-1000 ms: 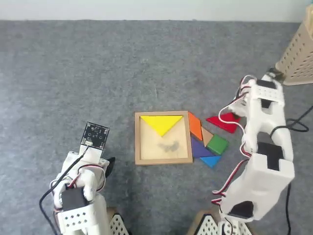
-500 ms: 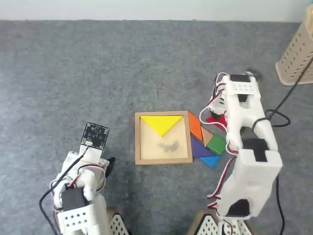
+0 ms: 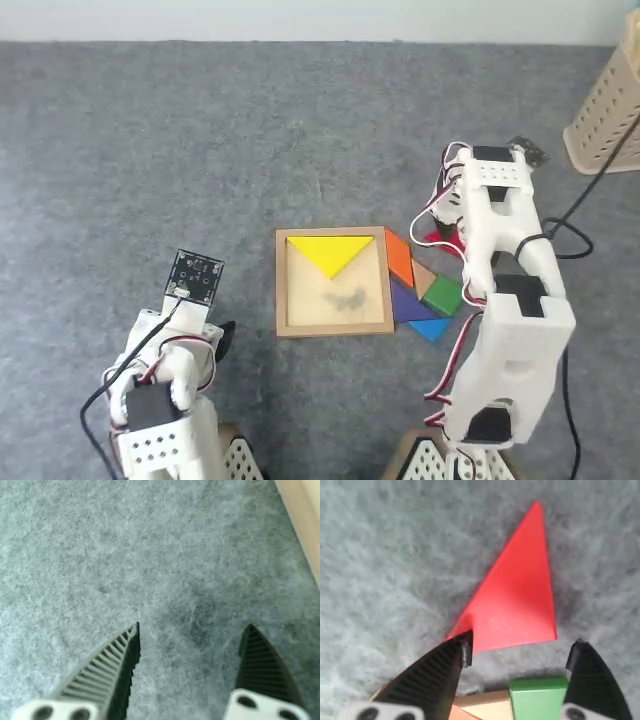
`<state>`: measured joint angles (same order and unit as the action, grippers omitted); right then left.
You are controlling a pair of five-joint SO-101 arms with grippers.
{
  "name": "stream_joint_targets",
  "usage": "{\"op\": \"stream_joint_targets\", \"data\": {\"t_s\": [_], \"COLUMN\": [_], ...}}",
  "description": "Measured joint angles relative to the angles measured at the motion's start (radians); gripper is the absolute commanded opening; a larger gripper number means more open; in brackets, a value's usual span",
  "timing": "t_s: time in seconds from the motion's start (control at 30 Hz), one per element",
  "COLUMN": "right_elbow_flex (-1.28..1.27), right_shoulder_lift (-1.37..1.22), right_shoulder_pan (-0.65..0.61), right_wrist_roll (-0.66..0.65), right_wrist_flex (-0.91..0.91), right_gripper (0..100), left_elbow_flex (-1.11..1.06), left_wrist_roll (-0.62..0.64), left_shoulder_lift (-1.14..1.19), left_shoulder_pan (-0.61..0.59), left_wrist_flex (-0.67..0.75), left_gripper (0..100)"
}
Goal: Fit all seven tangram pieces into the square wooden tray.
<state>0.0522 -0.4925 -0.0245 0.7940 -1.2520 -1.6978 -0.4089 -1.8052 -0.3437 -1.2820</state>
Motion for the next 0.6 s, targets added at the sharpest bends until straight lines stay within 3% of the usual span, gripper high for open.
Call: {"op": "stream_joint_targets", "data": {"t_s": [0.2,0.47,0.6], "right_elbow_flex": [0.017,0.158,0.222], "right_shoulder_lift": [-0.018,-0.109,-0.137], "right_shoulder_pan": [0.002,0.04,0.097], "right_wrist_roll": [0.0,-0.005,-0.16], "right_wrist_flex": [0.011,-0.064,-0.155], "right_gripper": [22.8,22.1,22.1], "left_elbow_flex": [0.0,0.0,0.0], "left_wrist_roll": [0.0,0.0,0.0], "left_shoulder_lift": [0.0,0.0,0.0], "left_shoulder_pan": [0.0,0.0,0.0], "left_wrist_flex": [0.0,0.0,0.0], "left_gripper": [30,30,30]}}
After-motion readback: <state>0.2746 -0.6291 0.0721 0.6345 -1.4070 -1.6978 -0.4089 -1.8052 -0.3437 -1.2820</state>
